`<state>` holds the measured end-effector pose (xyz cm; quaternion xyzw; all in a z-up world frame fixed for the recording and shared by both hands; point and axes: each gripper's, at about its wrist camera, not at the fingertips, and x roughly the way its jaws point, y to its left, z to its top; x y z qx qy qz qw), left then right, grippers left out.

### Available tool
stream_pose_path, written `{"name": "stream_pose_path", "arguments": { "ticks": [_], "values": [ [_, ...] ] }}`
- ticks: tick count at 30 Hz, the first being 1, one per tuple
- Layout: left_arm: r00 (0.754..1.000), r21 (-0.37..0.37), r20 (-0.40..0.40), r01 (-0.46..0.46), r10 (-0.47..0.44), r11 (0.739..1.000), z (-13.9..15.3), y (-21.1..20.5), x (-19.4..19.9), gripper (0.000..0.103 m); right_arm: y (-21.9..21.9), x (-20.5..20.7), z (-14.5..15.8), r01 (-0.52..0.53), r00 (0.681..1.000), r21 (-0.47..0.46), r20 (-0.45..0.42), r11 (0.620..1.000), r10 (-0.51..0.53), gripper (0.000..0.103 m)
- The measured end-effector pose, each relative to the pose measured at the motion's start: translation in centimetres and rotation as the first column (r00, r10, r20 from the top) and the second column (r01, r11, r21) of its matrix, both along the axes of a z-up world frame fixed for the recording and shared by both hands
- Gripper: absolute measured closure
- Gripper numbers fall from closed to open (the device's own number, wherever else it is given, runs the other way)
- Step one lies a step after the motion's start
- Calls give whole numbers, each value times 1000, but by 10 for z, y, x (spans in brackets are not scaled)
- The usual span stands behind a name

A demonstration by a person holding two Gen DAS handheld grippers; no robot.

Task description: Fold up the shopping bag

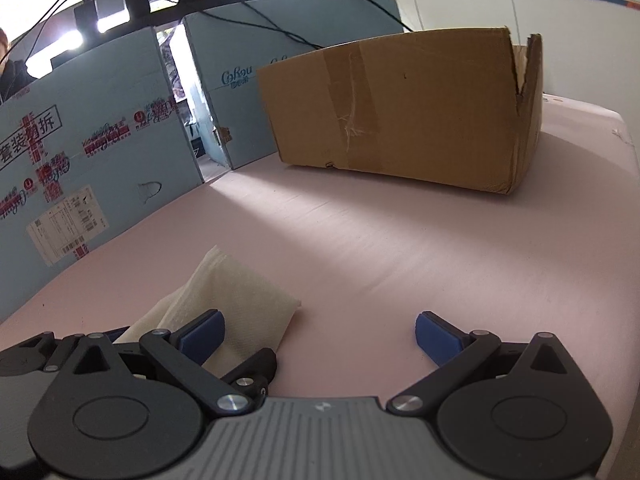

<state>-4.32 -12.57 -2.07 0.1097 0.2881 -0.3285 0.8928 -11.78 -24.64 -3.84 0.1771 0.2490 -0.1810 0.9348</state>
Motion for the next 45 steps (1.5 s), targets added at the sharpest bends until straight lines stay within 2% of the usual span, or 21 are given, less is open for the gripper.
{"name": "stream_pose_path", "arguments": {
  "ticks": [3, 5, 8, 10, 13, 19, 24, 27, 32, 36, 39, 42, 45],
  "values": [
    [1000, -33, -20, -23, 22, 999, 2, 6, 2, 0, -10, 8, 6, -89, 995, -28, -36, 996, 88, 0],
    [997, -59, -30, -73, 71, 996, 5, 13, 2, 0, -19, 15, 8, -132, 990, -51, -65, 990, 129, 0],
    [988, -99, -70, -144, 137, 985, 11, 25, 5, 0, -35, 27, 11, -158, 983, -71, -104, 985, 151, 0],
    [976, -128, -102, -204, 192, 970, 16, 34, 9, 0, -49, 36, 15, -171, 980, -51, -113, 984, 164, 0],
    [937, -180, -149, -339, 315, 924, 25, 51, 18, 0, -68, 48, 21, -189, 976, -15, -115, 982, 186, 0],
    [865, -211, -181, -499, 468, 840, 27, 68, 23, 0, -97, 68, 26, -274, 953, -20, -139, 962, 268, 0],
    [825, -184, -222, -559, 519, 809, 29, 88, 19, 0, -105, 74, 24, -348, 931, -63, -145, 935, 336, 0],
    [794, -179, -232, -602, 561, 778, 32, 101, 15, 0, -108, 78, 24, -373, 921, -62, -146, 926, 361, 0],
    [764, -196, -266, -640, 587, 743, 33, 111, 2, 0, -108, 83, 27, -416, 903, -55, -145, 908, 405, 0],
    [755, -195, -279, -650, 594, 735, 32, 115, -11, 0, -102, 83, 27, -464, 875, -37, -171, 885, 452, 0],
    [759, -192, -278, -644, 588, 740, 36, 117, -18, 0, -95, 77, 27, -501, 854, -33, -186, 865, 487, 0],
    [772, -180, -280, -626, 570, 759, 42, 119, -26, 0, -89, 69, 26, -530, 831, -22, -210, 847, 515, 0],
    [811, -175, -266, -572, 521, 802, 48, 113, -35, 0, -83, 57, 24, -569, 801, -23, -241, 822, 548, 0]
  ]
}}
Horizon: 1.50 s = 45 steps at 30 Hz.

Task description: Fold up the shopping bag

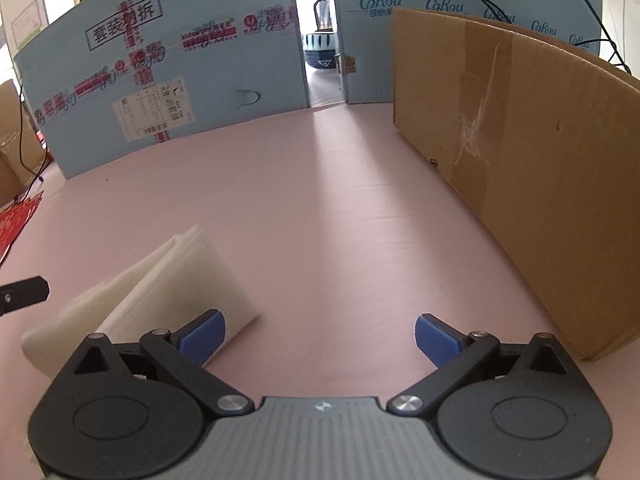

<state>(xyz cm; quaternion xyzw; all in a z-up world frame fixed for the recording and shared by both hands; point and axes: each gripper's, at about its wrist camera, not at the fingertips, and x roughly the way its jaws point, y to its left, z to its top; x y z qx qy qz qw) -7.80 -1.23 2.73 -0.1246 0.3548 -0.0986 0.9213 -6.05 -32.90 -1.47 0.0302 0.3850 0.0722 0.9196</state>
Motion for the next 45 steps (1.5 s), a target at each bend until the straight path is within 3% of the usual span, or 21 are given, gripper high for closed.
{"name": "stream_pose_path", "arguments": {
  "ticks": [7, 15, 17, 19, 21, 25, 28, 30, 34, 37, 40, 45],
  "values": [
    [984, -27, 25, 178, -177, 984, 16, -23, -14, 0, 15, -18, -2, -63, 998, -36, -25, 997, 62, 0],
    [923, 98, 49, 375, -381, 922, 20, -63, -10, 0, -9, -17, 11, 14, 999, 53, -38, 998, -12, 4],
    [904, 140, 51, 413, -423, 900, 24, -69, -10, 0, -13, -15, 13, 23, 998, 96, -66, 995, -16, 5],
    [876, 235, 28, 462, -481, 855, 25, -79, -10, 0, -15, -12, 16, 18, 995, 159, -98, 987, -2, 5],
    [857, 274, 12, 492, -515, 826, 28, -82, -10, 0, -15, -9, 18, 16, 992, 203, -122, 979, 10, 7],
    [804, 262, 10, 571, -594, 778, 39, -85, -10, 0, -9, -1, 21, 26, 988, 265, -154, 964, 16, 7],
    [786, 269, 8, 594, -618, 758, 39, -90, -15, 0, -3, 3, 22, 32, 987, 246, -161, 969, 9, 7],
    [790, 303, -1, 585, -613, 753, 33, -93, -17, 0, 1, 6, 22, 35, 986, 237, -166, 971, 5, 8],
    [830, 444, -48, 515, -555, 733, 20, -91, -10, 0, 6, 7, 19, 34, 984, 239, -177, 970, 9, 8],
    [870, 390, -40, 466, -491, 794, 27, -67, 10, 0, 7, 8, 18, 32, 984, 239, -176, 971, 11, 8],
    [906, 365, -35, 405, -422, 838, 32, -49, 32, 0, 6, 11, 17, 43, 984, 237, -179, 971, 0, 8],
    [939, 333, -49, 337, -341, 881, 23, -29, 56, 0, 3, 20, 12, 66, 981, 242, -192, 968, -19, 8]
  ]
}}
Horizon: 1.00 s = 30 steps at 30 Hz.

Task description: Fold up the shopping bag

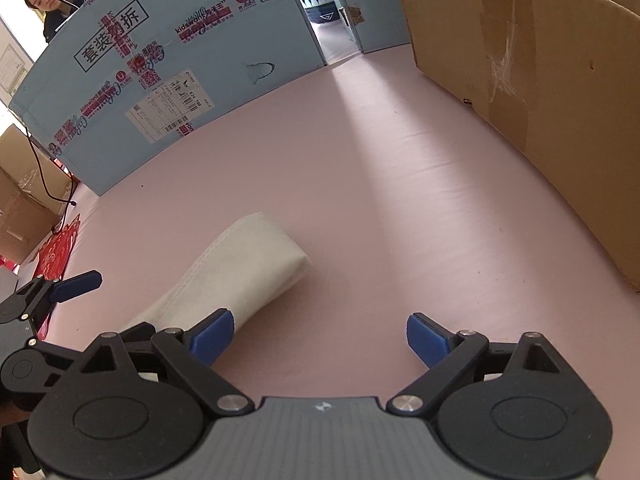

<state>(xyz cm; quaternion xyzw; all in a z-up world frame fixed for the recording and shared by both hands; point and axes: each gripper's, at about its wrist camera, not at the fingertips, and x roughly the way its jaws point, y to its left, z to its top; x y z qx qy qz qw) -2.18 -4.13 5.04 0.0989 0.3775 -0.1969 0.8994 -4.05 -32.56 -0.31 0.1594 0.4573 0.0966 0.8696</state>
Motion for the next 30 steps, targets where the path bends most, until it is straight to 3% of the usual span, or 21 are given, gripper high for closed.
{"name": "stream_pose_path", "arguments": {
  "ticks": [4, 8, 10, 13, 17, 19, 21, 23, 24, 25, 26, 28, 30],
  "values": [
    [999, 36, -39, 3, -2, 999, -18, 0, 8, 0, 0, 15, -5, 4, 1000, 43, -1, 999, -4, 7],
    [999, 6, -14, -29, 29, 1000, -6, 4, 4, 0, 8, 30, -4, -19, 1000, 16, 21, 1000, 19, 9],
    [999, -82, 8, -53, 53, 995, 15, 11, -9, 0, 11, 32, -2, -26, 999, 1, 26, 1000, 26, 10],
    [998, -216, -20, -70, 67, 974, 35, 17, -27, 0, 17, 32, -4, -20, 999, -33, 28, 999, 21, 13],
    [977, -350, -201, -134, 65, 927, 29, 21, -43, 0, 28, 30, -4, -32, 998, -89, 54, 996, 37, 25],
    [954, -398, -298, -163, 42, 903, 16, 20, -46, 11, 33, 31, -4, -44, 996, -100, 69, 994, 51, 35],
    [916, -485, -401, -191, -23, 854, -2, 18, -42, 14, 36, 32, -3, -50, 995, -101, 79, 994, 58, 41],
    [901, -529, -430, -205, -52, 823, -12, 15, -36, 20, 39, 33, -4, -52, 996, -98, 73, 994, 59, 44],
    [893, -551, -444, -213, -67, 807, -16, 13, -33, 37, 38, 34, -4, -46, 996, -91, 68, 995, 52, 44],
    [888, -568, -453, -223, -75, 792, -19, 13, -31, 61, 38, 35, -4, -40, 997, -84, 64, 996, 45, 45],
    [888, -580, -455, -236, -69, 780, -19, 13, -30, 68, 36, 36, -4, -31, 998, -73, 57, 997, 35, 46],
    [905, -570, -422, -228, -43, 790, -12, 14, -28, 85, 30, 38, -3, -9, 999, -45, 43, 999, 11, 49],
    [927, -526, -375, -210, -3, 824, -4, 15, -25, 86, 25, 40, -1, 8, 999, -19, 32, 1000, -8, 49]
  ]
}}
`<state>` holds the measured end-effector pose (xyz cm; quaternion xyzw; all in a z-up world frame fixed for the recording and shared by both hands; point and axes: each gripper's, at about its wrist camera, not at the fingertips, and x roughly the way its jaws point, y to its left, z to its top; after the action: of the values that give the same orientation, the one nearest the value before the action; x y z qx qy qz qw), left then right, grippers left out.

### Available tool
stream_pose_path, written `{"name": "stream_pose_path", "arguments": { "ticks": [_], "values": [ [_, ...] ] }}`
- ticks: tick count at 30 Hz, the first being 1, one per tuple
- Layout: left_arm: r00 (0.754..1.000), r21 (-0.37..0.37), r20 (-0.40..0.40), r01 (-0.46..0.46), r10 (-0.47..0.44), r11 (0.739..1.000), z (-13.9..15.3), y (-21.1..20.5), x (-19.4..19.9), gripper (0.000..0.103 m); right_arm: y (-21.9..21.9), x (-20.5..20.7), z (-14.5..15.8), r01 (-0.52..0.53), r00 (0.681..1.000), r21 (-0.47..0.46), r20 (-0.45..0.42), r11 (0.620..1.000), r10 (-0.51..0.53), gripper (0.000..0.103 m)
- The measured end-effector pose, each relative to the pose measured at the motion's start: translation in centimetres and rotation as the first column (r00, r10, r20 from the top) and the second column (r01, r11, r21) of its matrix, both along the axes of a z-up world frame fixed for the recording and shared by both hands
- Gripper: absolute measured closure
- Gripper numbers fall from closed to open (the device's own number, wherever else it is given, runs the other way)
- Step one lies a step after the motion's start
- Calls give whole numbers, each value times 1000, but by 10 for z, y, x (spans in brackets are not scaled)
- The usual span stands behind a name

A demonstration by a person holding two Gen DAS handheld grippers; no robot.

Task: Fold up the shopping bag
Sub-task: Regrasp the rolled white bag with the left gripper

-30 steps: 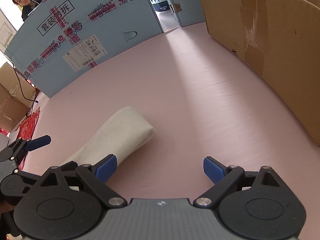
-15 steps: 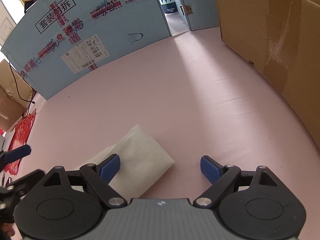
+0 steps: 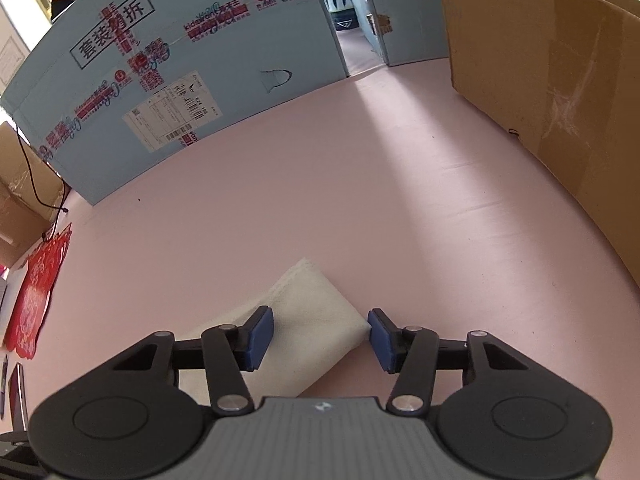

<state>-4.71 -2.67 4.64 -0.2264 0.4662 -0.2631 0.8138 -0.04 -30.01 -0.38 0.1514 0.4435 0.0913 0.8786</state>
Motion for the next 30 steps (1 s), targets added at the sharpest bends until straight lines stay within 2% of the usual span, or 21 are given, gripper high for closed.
{"name": "stream_pose_path", "arguments": {
  "ticks": [3, 6, 8, 11, 12, 13, 15, 16, 17, 18, 20, 21, 24, 25, 27, 30],
  "values": [
    [999, 86, 47, -29, 25, 996, 3, 3, 10, 86, 0, 1, 1, -13, 1000, 14, -2, 1000, 13, 46],
    [999, 149, 30, -24, 19, 989, -3, 4, 21, 85, 1, 2, -1, -22, 1000, 22, -9, 1000, 22, 44],
    [998, 208, 44, -47, 38, 977, -7, 4, 20, 82, 2, 3, -1, -18, 1000, 17, -11, 1000, 19, 36],
    [995, 231, 52, -96, 86, 968, -11, 12, 17, 70, 3, 4, -2, -12, 1000, 9, -14, 1000, 12, 24],
    [994, 238, 47, -108, 100, 965, -12, 13, 17, 57, 2, 5, -4, -7, 1000, 8, -19, 1000, 7, 23],
    [992, 258, 38, -125, 119, 958, -12, 15, 17, 38, 2, 6, -5, -3, 1000, 12, -20, 1000, 3, 22],
    [990, 255, 30, -140, 137, 957, -14, 17, 16, 36, 3, 5, -6, -4, 1000, 32, -16, 999, 4, 25],
    [990, 238, 25, -143, 142, 961, -14, 18, 16, 35, 5, 5, -7, -14, 1000, 51, -14, 999, 14, 36],
    [989, 210, 15, -146, 146, 967, -16, 21, 17, 35, 7, 4, -8, -27, 1000, 71, -13, 997, 28, 49],
    [989, 183, 4, -149, 151, 972, -17, 23, 17, 37, 9, 3, -9, -34, 999, 82, -14, 996, 36, 51],
    [987, 139, -14, -155, 158, 978, -19, 25, 19, 37, 12, 1, -9, -32, 999, 83, -11, 996, 33, 64],
    [986, 120, -23, -159, 162, 980, -20, 26, 21, 41, 13, -1, -8, -29, 1000, 83, -8, 996, 30, 65],
    [980, 37, -64, -185, 187, 982, -25, 33, 26, 68, 10, -8, -1, -1, 1000, 60, 13, 998, 0, 67],
    [978, 2, -81, -194, 194, 981, -27, 36, 28, 71, 8, -10, 3, 10, 1000, 54, 23, 998, -12, 68],
    [978, -18, -73, -197, 196, 980, -23, 34, 28, 72, 0, -14, 13, 21, 999, 61, 44, 998, -24, 71],
    [983, -85, -3, -181, 182, 980, -3, 21, 30, 72, -13, -19, 37, 24, 995, 71, 100, 997, -31, 72]
  ]
}}
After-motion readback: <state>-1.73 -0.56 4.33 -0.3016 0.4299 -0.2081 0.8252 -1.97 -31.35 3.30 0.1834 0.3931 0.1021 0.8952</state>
